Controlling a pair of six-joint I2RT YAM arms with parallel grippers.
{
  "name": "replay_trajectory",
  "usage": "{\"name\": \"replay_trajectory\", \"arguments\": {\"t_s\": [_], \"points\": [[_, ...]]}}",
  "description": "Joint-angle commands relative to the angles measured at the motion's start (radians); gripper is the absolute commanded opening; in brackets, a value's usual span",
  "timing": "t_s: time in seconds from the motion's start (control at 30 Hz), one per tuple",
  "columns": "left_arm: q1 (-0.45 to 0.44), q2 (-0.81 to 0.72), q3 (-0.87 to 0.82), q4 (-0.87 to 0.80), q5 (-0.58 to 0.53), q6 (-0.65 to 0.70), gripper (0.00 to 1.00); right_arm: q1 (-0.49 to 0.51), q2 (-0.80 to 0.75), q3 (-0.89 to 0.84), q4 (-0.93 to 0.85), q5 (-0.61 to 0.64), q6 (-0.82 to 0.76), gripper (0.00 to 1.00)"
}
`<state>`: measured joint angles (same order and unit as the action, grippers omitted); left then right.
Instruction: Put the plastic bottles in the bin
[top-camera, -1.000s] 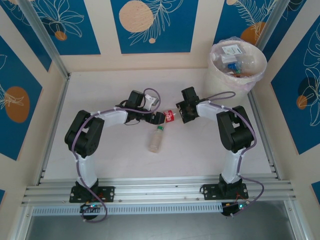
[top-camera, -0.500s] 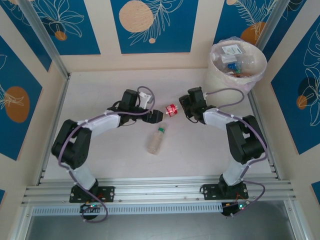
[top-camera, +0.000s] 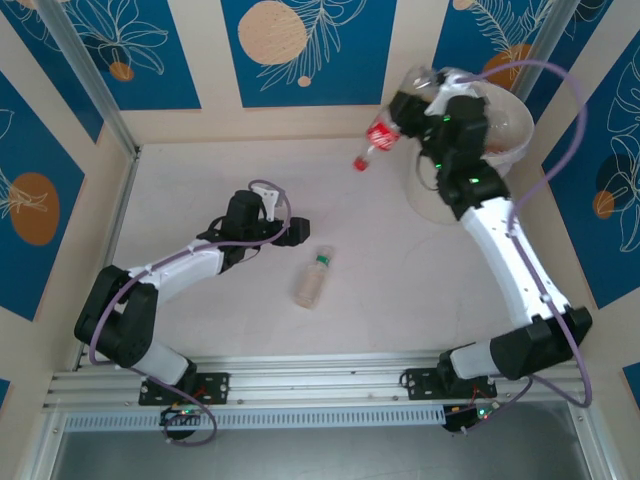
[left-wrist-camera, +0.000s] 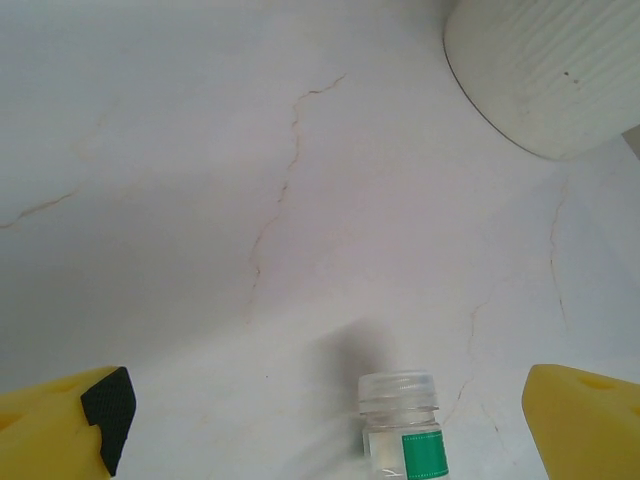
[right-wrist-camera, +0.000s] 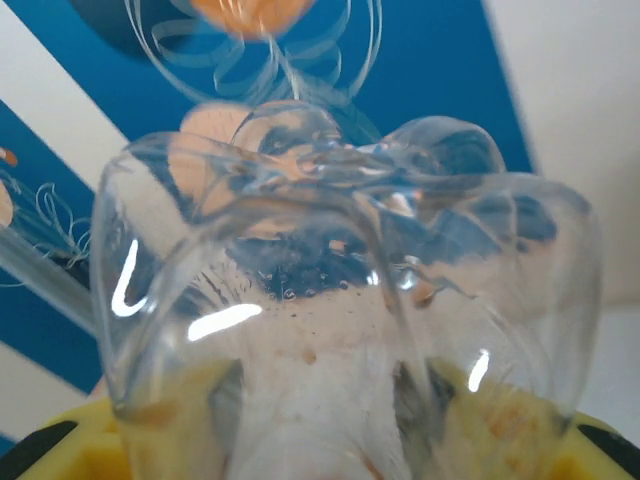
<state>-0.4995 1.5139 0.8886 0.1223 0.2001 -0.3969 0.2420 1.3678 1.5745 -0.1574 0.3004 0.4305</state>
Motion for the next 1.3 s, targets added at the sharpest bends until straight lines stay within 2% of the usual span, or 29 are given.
{"name": "replay_trajectory", "arguments": {"t_s": [0.0,0.17,0.27,0.37,0.5,0.63,0.97,1.07,1.27], "points": [[0.006,0.005,-0.01,0.04,-0.021,-0.032,1.0,-0.106,-0.013,0.063,-0.132,0.099,-0.194,0.36],[0.007,0.011,-0.013,0.049,-0.019,-0.048,1.0,-0.231,0.001,0.077,-0.11,0.25,-0.259,0.36],[0.007,0.01,-0.022,0.06,-0.027,-0.061,1.0,-0.283,0.017,0.065,-0.098,0.296,-0.276,0.35],[0.007,0.017,-0.022,0.061,-0.03,-0.071,1.0,-0.327,0.042,0.052,-0.102,0.27,-0.234,0.35],[0.007,0.019,-0.02,0.058,-0.025,-0.077,1.0,-0.4,0.038,0.1,-0.18,0.032,-0.02,0.35],[0.007,0.017,-0.023,0.054,-0.034,-0.077,1.0,-0.402,-0.005,0.13,-0.15,-0.081,0.034,0.34],[0.009,0.031,-0.018,0.053,-0.027,-0.083,1.0,-0.405,0.006,0.06,0.049,0.153,-0.084,0.33],[0.009,0.035,-0.016,0.053,-0.028,-0.083,1.0,-0.408,0.022,0.033,0.08,0.152,-0.069,0.33],[0.009,0.061,-0.013,0.06,-0.019,-0.099,1.0,-0.391,0.117,0.0,-0.01,0.123,-0.043,0.35]]}}
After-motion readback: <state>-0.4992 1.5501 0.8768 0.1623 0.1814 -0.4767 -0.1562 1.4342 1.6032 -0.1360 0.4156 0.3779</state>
